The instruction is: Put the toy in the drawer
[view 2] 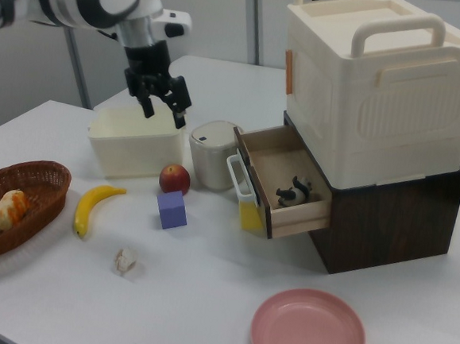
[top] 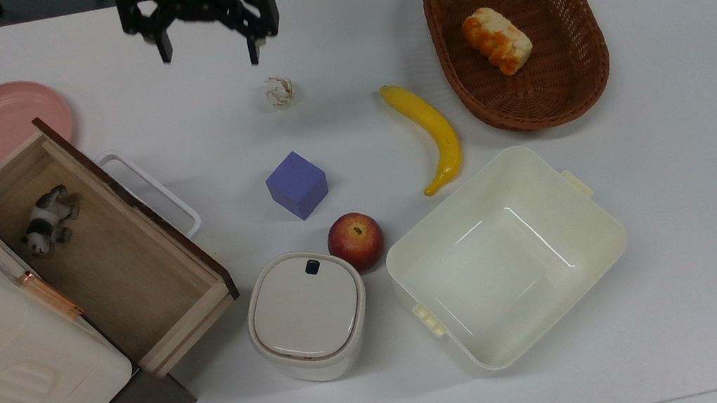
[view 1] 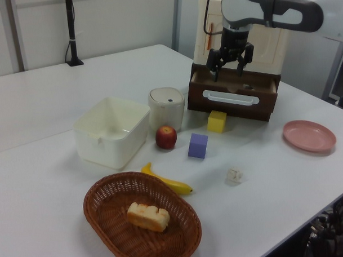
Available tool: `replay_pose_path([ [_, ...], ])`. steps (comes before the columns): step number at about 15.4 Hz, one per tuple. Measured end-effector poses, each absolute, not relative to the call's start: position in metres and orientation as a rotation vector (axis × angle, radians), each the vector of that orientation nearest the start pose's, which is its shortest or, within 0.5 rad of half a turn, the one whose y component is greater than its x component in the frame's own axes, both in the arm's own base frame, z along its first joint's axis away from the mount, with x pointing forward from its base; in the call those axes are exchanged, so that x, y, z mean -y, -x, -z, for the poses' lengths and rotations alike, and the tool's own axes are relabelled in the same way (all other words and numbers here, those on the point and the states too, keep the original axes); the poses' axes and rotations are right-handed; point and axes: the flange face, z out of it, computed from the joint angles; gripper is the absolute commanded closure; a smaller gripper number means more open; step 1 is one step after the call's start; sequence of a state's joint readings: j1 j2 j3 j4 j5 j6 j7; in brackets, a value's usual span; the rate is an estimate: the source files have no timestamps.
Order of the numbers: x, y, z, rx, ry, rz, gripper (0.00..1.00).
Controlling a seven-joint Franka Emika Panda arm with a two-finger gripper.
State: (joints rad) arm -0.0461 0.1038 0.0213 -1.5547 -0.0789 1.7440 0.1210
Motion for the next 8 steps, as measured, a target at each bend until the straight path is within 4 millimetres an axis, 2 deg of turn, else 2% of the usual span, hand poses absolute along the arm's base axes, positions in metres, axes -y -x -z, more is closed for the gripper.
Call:
replay_pose_path([
  [3, 0.011, -0.582, -0.594, -0.177, 3.217, 0.034, 0.00],
  [6, -0.004, -0.576, -0.583, -0.086, 3.214, -0.069, 0.00],
  [8, -0.006, -0.574, -0.577, 0.005, 3.184, -0.119, 0.00],
])
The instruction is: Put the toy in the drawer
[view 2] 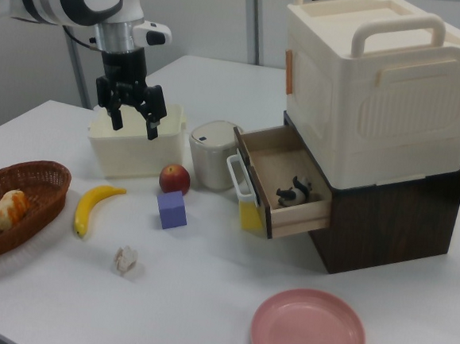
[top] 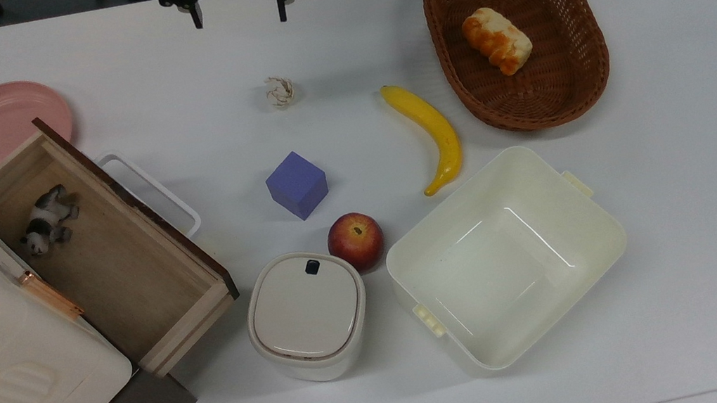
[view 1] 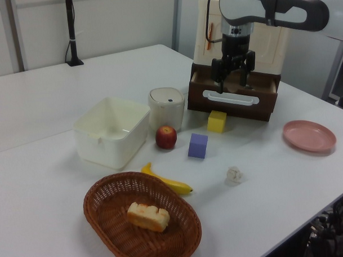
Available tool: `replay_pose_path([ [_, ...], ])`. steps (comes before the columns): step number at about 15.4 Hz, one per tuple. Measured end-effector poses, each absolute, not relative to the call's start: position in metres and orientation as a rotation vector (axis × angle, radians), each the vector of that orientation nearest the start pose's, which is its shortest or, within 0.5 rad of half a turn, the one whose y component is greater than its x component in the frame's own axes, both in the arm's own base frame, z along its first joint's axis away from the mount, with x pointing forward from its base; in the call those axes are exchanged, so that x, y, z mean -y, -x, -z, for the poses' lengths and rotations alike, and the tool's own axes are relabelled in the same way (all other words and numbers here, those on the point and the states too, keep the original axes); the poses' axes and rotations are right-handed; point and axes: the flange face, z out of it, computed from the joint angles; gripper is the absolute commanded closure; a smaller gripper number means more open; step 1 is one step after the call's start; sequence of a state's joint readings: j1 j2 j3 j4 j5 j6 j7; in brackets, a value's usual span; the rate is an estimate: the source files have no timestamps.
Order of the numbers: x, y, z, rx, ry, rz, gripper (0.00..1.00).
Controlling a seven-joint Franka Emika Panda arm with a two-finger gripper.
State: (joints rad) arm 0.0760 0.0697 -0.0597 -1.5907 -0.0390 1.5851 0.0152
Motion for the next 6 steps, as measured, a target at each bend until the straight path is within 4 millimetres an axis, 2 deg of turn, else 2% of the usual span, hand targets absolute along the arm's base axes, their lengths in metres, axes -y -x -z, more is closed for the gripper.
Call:
replay_pose_path([
  [6, -0.0023, -0.5729, -0.5763, 0.039, 3.164, -0.132, 0.00],
])
